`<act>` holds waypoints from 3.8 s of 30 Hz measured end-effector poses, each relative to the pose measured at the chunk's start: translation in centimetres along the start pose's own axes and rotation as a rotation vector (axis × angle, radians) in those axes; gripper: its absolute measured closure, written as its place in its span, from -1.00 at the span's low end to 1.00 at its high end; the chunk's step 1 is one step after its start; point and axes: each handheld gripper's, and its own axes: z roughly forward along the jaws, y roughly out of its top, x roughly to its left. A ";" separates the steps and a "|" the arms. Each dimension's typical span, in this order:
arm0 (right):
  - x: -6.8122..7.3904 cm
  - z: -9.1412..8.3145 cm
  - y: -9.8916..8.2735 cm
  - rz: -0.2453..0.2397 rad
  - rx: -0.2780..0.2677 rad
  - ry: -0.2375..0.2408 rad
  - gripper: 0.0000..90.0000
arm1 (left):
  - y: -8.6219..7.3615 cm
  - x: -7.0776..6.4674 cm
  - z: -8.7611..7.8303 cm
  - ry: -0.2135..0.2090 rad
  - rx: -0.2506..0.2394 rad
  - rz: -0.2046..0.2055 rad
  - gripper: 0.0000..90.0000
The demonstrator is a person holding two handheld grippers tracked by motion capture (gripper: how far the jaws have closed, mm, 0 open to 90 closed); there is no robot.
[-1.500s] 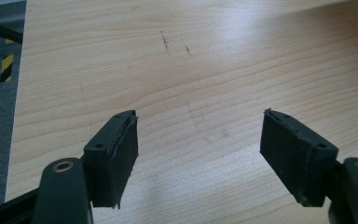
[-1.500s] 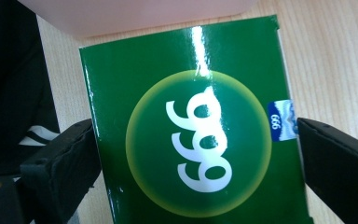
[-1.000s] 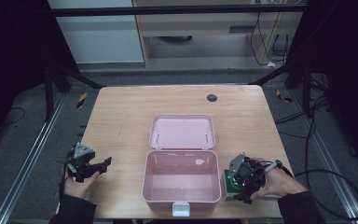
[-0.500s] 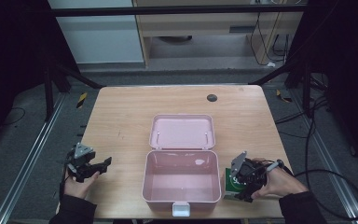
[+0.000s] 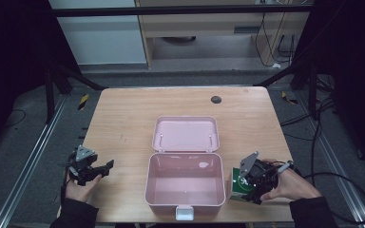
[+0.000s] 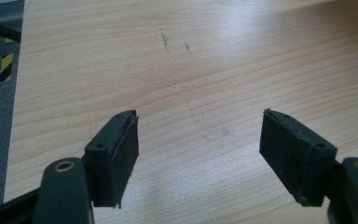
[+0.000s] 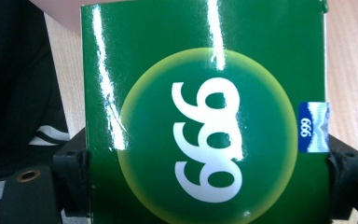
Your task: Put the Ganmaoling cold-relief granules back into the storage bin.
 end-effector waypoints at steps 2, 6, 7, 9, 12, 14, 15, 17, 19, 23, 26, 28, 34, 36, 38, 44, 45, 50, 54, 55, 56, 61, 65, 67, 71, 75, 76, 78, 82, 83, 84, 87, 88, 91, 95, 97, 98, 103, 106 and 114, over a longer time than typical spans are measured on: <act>-0.1 -0.5 0.0 0.003 -0.011 -0.010 -0.65 | 0.0 0.0 0.0 0.001 0.000 0.002 -0.39; -0.3 -1.4 0.0 0.004 -0.033 -0.024 -0.65 | 0.0 0.1 0.0 0.001 0.001 0.003 -0.39; -0.3 -1.7 0.1 0.002 -0.033 -0.028 -0.65 | 0.0 0.1 0.0 0.001 0.001 0.003 -0.39; -0.3 -2.2 0.1 0.003 -0.038 -0.032 -0.65 | 0.0 0.1 0.0 0.000 0.000 0.003 -0.39; -0.4 -3.1 0.2 0.006 -0.063 -0.042 -0.65 | 0.0 0.0 0.0 0.000 0.001 0.003 -0.39; -0.4 -3.7 0.4 0.002 -0.069 -0.051 -0.65 | 0.0 0.0 0.0 0.000 0.001 0.003 -0.39; -0.4 -3.9 0.4 0.000 -0.069 -0.055 -0.65 | 0.0 0.0 0.0 0.000 0.001 0.002 -0.39; -0.4 -4.4 0.6 0.004 -0.075 -0.058 -0.65 | 0.0 0.1 -0.1 0.000 0.002 0.002 -0.39; -0.4 -5.0 0.9 0.000 -0.077 -0.061 -0.65 | 0.0 0.1 -0.1 0.000 0.003 0.002 -0.39; -0.3 -5.9 1.3 -0.008 -0.075 -0.062 -0.65 | 0.0 0.1 -0.1 0.000 0.005 0.001 -0.39; -0.2 -6.8 1.7 -0.017 -0.083 -0.069 -0.65 | 0.0 0.1 -0.1 0.000 0.006 0.001 -0.39; -0.1 -7.4 2.0 -0.020 -0.085 -0.071 -0.64 | 0.0 0.1 0.0 0.000 0.006 0.001 -0.39; 0.3 -9.0 2.9 -0.034 -0.074 -0.065 -0.64 | 0.0 0.1 0.0 0.000 0.008 -0.003 -0.39; 0.3 -9.3 3.2 -0.042 -0.069 -0.065 -0.64 | 0.0 0.1 0.0 0.001 0.010 -0.001 -0.39; 0.4 -9.7 3.5 -0.046 -0.066 -0.068 -0.64 | 0.0 0.1 0.0 0.000 0.011 0.002 -0.39; 0.7 -10.8 4.5 -0.069 -0.072 -0.075 -0.64 | 0.0 0.1 0.0 0.001 0.008 -0.001 -0.39; 0.7 -11.0 4.8 -0.076 -0.074 -0.074 -0.64 | 0.0 0.1 0.0 0.001 0.009 0.000 -0.39; 0.9 -11.6 5.9 -0.091 -0.074 -0.075 -0.64 | 0.0 0.1 0.0 0.001 0.012 0.000 -0.39; 1.1 -11.9 6.9 -0.101 -0.080 -0.070 -0.64 | 0.0 0.1 0.0 0.000 0.011 -0.001 -0.39; 1.2 -11.9 7.2 -0.110 -0.081 -0.067 -0.64 | 0.0 0.1 0.0 0.000 0.010 -0.002 -0.39; 1.2 -11.9 7.5 -0.120 -0.081 -0.065 -0.64 | 0.0 0.1 0.0 0.000 0.010 -0.002 -0.39; 1.4 -11.8 8.9 -0.143 -0.099 -0.060 -0.64 | 0.0 0.1 0.0 0.000 0.010 -0.002 -0.39; 1.6 -11.3 10.0 -0.161 -0.105 -0.046 -0.64 | 0.0 0.2 -0.1 0.000 0.010 0.000 -0.39; 1.7 -11.0 10.5 -0.166 -0.110 -0.038 -0.64 | 0.0 0.2 -0.1 0.000 0.011 0.000 -0.39; 1.6 -10.1 11.4 -0.177 -0.113 -0.024 -0.64 | 0.0 0.2 0.0 0.000 0.011 0.000 -0.39; 1.7 -9.3 12.0 -0.183 -0.116 -0.014 -0.64 | 0.0 0.2 0.0 0.000 0.010 -0.001 -0.39; 1.7 -9.1 12.1 -0.186 -0.117 -0.013 -0.64 | 0.0 0.2 -0.1 0.000 0.011 -0.002 -0.39; 1.7 -8.7 12.4 -0.188 -0.119 -0.011 -0.64 | 0.0 0.2 -0.1 0.001 0.011 -0.002 -0.39; 1.6 -8.0 12.9 -0.193 -0.123 -0.006 -0.64 | 0.0 0.3 -0.1 0.003 0.012 0.000 -0.39; 1.6 -7.8 13.0 -0.196 -0.126 -0.005 -0.64 | 0.0 0.3 -0.1 0.003 0.013 0.001 -0.39; 1.6 -7.6 13.1 -0.196 -0.126 -0.004 -0.64 | 0.0 0.3 -0.1 0.002 0.012 0.000 -0.39; 1.6 -7.1 13.4 -0.200 -0.129 -0.001 -0.64 | 0.0 0.3 -0.1 0.002 0.011 -0.001 -0.39; 1.6 -6.9 13.5 -0.202 -0.127 0.000 -0.64 | 0.0 0.3 -0.1 0.002 0.011 0.000 -0.39; 1.7 -6.4 13.7 -0.210 -0.125 -0.008 -0.64 | 0.0 0.3 -0.1 0.003 0.012 0.000 -0.39; 1.8 -5.7 14.0 -0.225 -0.117 -0.012 -0.64 | 0.0 0.3 -0.1 0.003 0.011 0.000 -0.38; 1.8 -5.3 14.2 -0.226 -0.115 -0.011 -0.64 | 0.0 0.3 -0.1 0.003 0.012 0.000 -0.38; 1.8 -5.1 14.2 -0.229 -0.114 -0.007 -0.64 | 0.0 0.4 -0.1 0.003 0.012 0.001 -0.38; 1.8 -4.3 14.4 -0.231 -0.094 -0.005 -0.64 | 0.0 0.3 -0.2 0.002 0.011 -0.001 -0.38; 1.8 -4.0 14.5 -0.234 -0.083 -0.001 -0.64 | 0.0 0.4 -0.2 0.003 0.009 -0.002 -0.38; 1.6 -3.2 14.1 -0.210 -0.099 0.010 -0.64 | 0.1 0.4 -0.2 0.003 0.006 -0.001 -0.38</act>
